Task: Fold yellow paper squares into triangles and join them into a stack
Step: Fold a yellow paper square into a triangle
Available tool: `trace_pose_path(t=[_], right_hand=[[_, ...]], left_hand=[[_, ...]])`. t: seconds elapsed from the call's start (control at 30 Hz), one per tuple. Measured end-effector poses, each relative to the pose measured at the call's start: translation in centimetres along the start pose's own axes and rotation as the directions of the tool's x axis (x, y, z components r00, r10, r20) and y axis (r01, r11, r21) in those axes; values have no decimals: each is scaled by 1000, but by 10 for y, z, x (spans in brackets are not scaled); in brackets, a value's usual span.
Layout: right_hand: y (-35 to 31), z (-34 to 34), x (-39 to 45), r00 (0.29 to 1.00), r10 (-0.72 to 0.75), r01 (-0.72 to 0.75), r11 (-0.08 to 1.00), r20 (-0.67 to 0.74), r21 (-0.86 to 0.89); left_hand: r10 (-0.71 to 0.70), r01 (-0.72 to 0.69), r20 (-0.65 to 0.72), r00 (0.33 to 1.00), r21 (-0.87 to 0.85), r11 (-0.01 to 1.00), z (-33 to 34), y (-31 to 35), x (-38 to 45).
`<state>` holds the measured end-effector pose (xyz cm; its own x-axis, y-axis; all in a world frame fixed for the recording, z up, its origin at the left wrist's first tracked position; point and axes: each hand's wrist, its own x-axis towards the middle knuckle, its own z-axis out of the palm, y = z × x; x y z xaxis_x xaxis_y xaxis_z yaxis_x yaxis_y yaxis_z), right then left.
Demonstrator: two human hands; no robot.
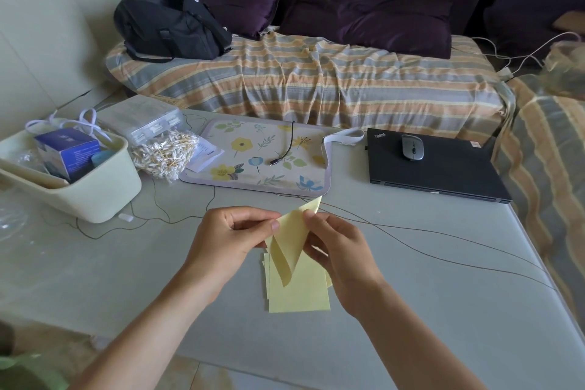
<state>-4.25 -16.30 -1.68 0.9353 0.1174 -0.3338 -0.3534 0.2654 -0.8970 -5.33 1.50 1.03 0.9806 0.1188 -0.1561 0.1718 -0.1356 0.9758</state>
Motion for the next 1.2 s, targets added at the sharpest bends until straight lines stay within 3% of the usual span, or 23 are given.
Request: trace_pose_path(t=[0.2, 0.4, 0.63, 0.8, 0.9, 1.03, 1.13, 1.2], right_hand=[[1, 1, 1, 995, -51, 43, 995, -91, -92], [0, 7, -6, 996, 30, -28, 999, 82, -32], [-3, 9, -5, 999, -47, 44, 991, -20, -122], [0, 11, -6, 997, 2, 12, 984, 76, -180], [2, 11, -4, 998, -28, 38, 974, 49, -222], [1, 10, -3, 998, -56, 66, 952, 41, -298], [3, 9, -4, 992, 21, 28, 926, 124, -375], [4, 8, -5, 979, 79, 9, 905, 189, -424]], left_hand=[[-26, 25, -23, 999, -23, 999, 2, -2, 0], [-75, 64, -55, 996, -180, 982, 1, -1, 2], [-134, 121, -41, 990, -231, 965, 2, -4, 2], [-133, 96, -124, 983, -268, 959, -1, -4, 6], [-148, 108, -126, 981, -281, 954, -2, -4, 6], [-203, 180, -97, 974, -202, 963, -2, -5, 7], [-198, 197, -40, 979, -43, 980, -3, -4, 7], [-164, 163, 1, 987, -28, 986, -3, -3, 5]])
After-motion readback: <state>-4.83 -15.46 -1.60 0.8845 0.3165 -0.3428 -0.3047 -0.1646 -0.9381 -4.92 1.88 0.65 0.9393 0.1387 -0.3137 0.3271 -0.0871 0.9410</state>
